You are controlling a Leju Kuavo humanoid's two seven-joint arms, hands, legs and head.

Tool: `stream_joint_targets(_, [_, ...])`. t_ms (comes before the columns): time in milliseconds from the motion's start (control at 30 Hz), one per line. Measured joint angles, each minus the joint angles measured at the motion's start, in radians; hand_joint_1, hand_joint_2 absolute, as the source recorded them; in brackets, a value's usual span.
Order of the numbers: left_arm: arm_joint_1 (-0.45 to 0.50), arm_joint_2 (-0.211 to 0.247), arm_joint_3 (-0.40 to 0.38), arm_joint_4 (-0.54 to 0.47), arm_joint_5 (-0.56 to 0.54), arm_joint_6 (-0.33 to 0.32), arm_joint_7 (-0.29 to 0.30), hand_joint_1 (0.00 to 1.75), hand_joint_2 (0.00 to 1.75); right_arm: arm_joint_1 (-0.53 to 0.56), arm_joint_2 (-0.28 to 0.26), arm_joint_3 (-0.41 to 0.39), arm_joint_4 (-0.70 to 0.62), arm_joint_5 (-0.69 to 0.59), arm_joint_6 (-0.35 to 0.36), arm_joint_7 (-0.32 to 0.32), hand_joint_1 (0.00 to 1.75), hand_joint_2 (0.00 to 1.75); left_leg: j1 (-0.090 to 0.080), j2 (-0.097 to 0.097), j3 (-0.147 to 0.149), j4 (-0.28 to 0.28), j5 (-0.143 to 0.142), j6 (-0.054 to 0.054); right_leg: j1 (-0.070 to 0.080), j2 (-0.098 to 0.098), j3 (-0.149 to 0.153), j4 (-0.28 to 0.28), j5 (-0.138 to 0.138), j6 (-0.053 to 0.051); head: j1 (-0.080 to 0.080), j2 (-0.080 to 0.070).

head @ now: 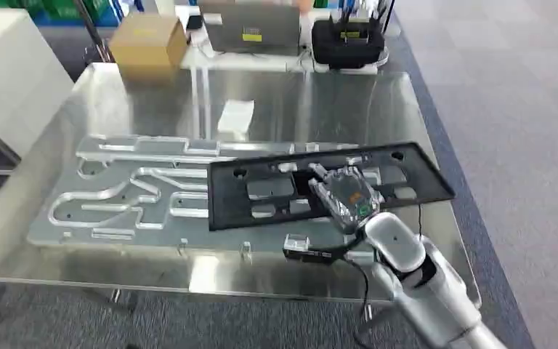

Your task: Take the parts from the cabinet and place them on the table.

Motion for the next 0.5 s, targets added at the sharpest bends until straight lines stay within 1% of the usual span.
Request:
stream_joint_targets(33, [-0.002, 0.001, 0.000, 0.000, 0.000, 0.004, 0.002, 0.00, 0.00, -0.003, 0.000, 0.002, -0.003, -0.005, 0.000, -0.001, 1.75, 1.75, 0.001, 0.001, 0.017, -0.002, -0.002, -0.005, -0.001, 0.000, 0.001, -0.001, -0.009, -0.008, -0.006, 0.000])
stream_joint_targets(67, [-0.007, 0.001, 0.000, 0.000, 0.003, 0.011, 0.004, 0.00, 0.00, -0.015, -0.002, 0.002, -0.003, -0.011, 0.001, -0.001, 1.75, 1.75, 0.003, 0.003, 0.001, 0.018, 0.022, -0.010, 0.003, -0.001, 0.004, -0.003, -0.017, -0.018, -0.002, 0.000])
stream_joint_targets(100, [-0.010, 0.001, 0.000, 0.000, 0.007, 0.018, 0.005, 0.00, 0.00, -0.024, -0.001, 0.002, -0.003, -0.017, 0.002, 0.002, 1.75, 1.75, 0.004, 0.005, -0.041, 0.082, 0.053, -0.016, -0.006, 0.000, 0.020, -0.015, -0.019, -0.024, -0.005, 0.001])
stream_joint_targets(133, [-0.013, -0.001, 0.000, 0.001, 0.018, 0.019, 0.004, 0.00, 0.00, -0.028, -0.002, 0.002, -0.003, -0.019, 0.003, 0.002, 1.75, 1.75, 0.006, 0.014, -0.087, 0.168, 0.088, -0.020, -0.006, 0.000, 0.036, -0.026, -0.022, -0.028, -0.006, 0.000])
stream_joint_targets(167, [-0.014, -0.001, 0.002, 0.002, 0.033, 0.019, 0.001, 0.00, 0.00, -0.028, -0.002, 0.002, 0.001, -0.022, 0.006, 0.002, 1.75, 1.75, 0.006, 0.019, -0.132, 0.232, 0.087, -0.021, -0.005, -0.001, 0.051, -0.036, -0.029, -0.036, -0.010, 0.000])
stream_joint_targets(200, [-0.014, 0.000, 0.004, 0.002, 0.040, 0.019, 0.000, 0.00, 0.00, -0.027, -0.002, 0.004, 0.005, -0.025, 0.008, 0.002, 1.75, 1.75, 0.007, 0.021, -0.168, 0.270, 0.056, -0.027, -0.005, 0.000, 0.063, -0.040, -0.036, -0.039, -0.009, 0.000])
stream_joint_targets(233, [-0.014, 0.002, 0.006, 0.002, 0.042, 0.019, 0.001, 0.00, 0.00, -0.025, -0.002, 0.007, 0.009, -0.027, 0.008, 0.002, 1.75, 1.75, 0.007, 0.021, -0.202, 0.292, 0.000, -0.030, -0.005, 0.001, 0.073, -0.041, -0.045, -0.040, -0.009, 0.000])
stream_joint_targets(267, [-0.016, 0.003, 0.007, 0.002, 0.043, 0.019, 0.003, 0.00, 0.00, -0.024, -0.002, 0.008, 0.013, -0.029, 0.008, 0.002, 1.75, 1.75, 0.007, 0.022, -0.228, 0.298, -0.056, -0.034, -0.005, 0.003, 0.080, -0.040, -0.053, -0.040, -0.011, 0.000])
stream_joint_targets(300, [-0.016, 0.005, 0.008, 0.002, 0.043, 0.024, 0.004, 0.00, 0.00, -0.023, -0.002, 0.009, 0.016, -0.031, 0.008, 0.002, 1.75, 1.75, 0.007, 0.024, -0.242, 0.292, -0.084, -0.034, -0.005, 0.005, 0.084, -0.039, -0.060, -0.039, -0.010, 0.000])
stream_joint_targets(333, [-0.016, 0.005, 0.008, 0.002, 0.046, 0.034, 0.006, 0.00, 0.00, -0.020, -0.002, 0.009, 0.018, -0.032, 0.008, 0.002, 1.75, 1.75, 0.008, 0.026, -0.247, 0.256, -0.068, -0.033, -0.005, 0.007, 0.093, -0.035, -0.069, -0.036, -0.010, 0.000])
stream_joint_targets(367, [-0.016, 0.005, 0.008, 0.002, 0.051, 0.039, 0.011, 0.00, 0.00, -0.017, -0.003, 0.009, 0.019, -0.032, 0.007, 0.002, 1.75, 1.75, 0.008, 0.027, -0.233, 0.190, 0.000, -0.029, -0.005, 0.008, 0.099, -0.032, -0.077, -0.035, -0.010, 0.000])
stream_joint_targets(400, [-0.016, 0.005, 0.008, 0.002, 0.053, 0.040, 0.013, 0.00, 0.00, -0.015, -0.003, 0.009, 0.019, -0.032, 0.007, 0.002, 1.75, 1.75, 0.008, 0.027, -0.208, 0.109, 0.081, -0.028, -0.005, 0.008, 0.106, -0.028, -0.083, -0.032, -0.010, 0.000])
stream_joint_targets(433, [-0.016, 0.007, 0.008, 0.002, 0.054, 0.040, 0.015, 0.00, 0.00, -0.015, -0.004, 0.009, 0.020, -0.032, 0.007, 0.002, 1.75, 1.75, 0.008, 0.027, -0.187, 0.033, 0.150, -0.024, -0.005, 0.008, 0.107, -0.026, -0.088, -0.028, -0.010, 0.000])
stream_joint_targets(467, [-0.019, 0.008, 0.009, 0.002, 0.055, 0.039, 0.020, 0.00, 0.00, -0.015, -0.005, 0.009, 0.022, -0.033, 0.006, 0.002, 1.75, 1.75, 0.003, 0.028, -0.195, 0.031, 0.134, -0.018, -0.004, 0.009, 0.109, -0.022, -0.089, -0.025, -0.010, 0.000])
stream_joint_targets(500, [-0.021, 0.008, 0.009, 0.002, 0.055, 0.036, 0.021, 0.00, 0.00, -0.015, -0.006, 0.009, 0.024, -0.034, 0.006, 0.002, 1.75, 1.75, -0.002, 0.027, -0.196, 0.027, 0.135, -0.010, -0.002, 0.011, 0.102, -0.022, -0.088, -0.020, -0.011, 0.000])
